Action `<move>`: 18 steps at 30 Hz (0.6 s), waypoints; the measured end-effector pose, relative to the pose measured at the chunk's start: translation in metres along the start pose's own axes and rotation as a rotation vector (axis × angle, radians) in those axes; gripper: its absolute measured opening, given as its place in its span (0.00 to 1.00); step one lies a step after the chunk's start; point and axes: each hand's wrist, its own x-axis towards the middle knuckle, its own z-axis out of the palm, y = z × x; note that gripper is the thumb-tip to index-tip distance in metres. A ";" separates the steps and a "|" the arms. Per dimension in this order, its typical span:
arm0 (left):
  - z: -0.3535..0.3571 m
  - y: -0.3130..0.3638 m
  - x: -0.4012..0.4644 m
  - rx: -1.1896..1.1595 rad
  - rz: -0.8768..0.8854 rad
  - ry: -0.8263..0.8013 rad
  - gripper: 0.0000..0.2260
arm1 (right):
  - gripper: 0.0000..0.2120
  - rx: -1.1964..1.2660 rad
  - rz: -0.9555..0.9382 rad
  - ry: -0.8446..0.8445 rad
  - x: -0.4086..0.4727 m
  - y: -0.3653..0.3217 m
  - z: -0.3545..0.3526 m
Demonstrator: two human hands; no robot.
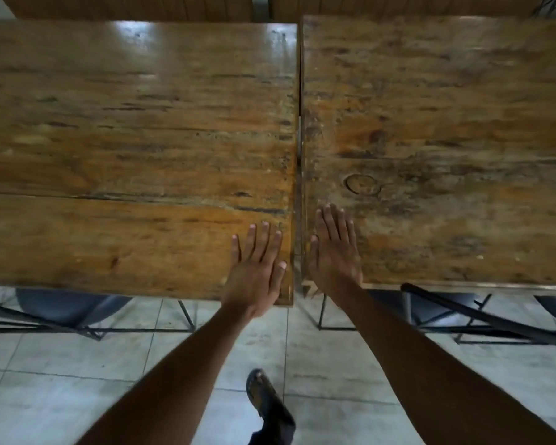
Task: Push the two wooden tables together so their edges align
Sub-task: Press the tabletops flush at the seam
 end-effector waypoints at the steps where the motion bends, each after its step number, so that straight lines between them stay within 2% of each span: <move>1: 0.001 -0.002 0.001 -0.019 0.018 0.015 0.27 | 0.26 -0.003 0.005 -0.001 0.001 -0.001 0.001; 6: 0.000 -0.003 0.011 -0.034 0.051 0.077 0.26 | 0.26 0.008 0.007 0.030 0.001 0.000 0.006; 18: -0.002 0.000 0.049 -0.028 0.015 0.080 0.27 | 0.27 0.015 -0.005 0.036 0.003 0.002 0.009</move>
